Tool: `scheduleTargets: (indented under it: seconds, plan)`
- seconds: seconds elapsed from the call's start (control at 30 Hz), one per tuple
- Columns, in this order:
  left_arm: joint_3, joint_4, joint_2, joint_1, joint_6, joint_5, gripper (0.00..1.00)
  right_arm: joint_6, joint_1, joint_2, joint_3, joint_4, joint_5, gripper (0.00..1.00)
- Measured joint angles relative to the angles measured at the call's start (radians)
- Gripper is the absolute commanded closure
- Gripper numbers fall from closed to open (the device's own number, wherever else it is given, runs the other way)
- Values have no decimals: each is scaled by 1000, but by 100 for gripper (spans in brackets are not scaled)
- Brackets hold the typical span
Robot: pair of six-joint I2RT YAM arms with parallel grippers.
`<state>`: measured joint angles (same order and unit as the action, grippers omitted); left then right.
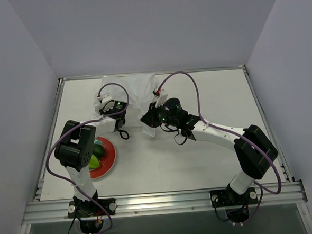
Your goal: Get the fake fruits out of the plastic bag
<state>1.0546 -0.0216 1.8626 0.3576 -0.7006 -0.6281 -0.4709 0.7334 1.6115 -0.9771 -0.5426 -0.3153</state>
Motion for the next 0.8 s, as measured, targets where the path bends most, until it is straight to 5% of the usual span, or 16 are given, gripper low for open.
scheduleTargets:
  seconds: [0.2, 0.53, 0.8]
  plan:
    - [-13, -43, -13, 0, 23, 12, 97, 0, 0, 0, 0, 0, 0, 100]
    - [-200, -72, -314, 3, 35, 163, 98, -2, 0, 17, 0, -21, 4, 100]
    - [-212, -4, -537, 1, 31, 317, 98, -3, 0, 24, 18, -38, 23, 100]
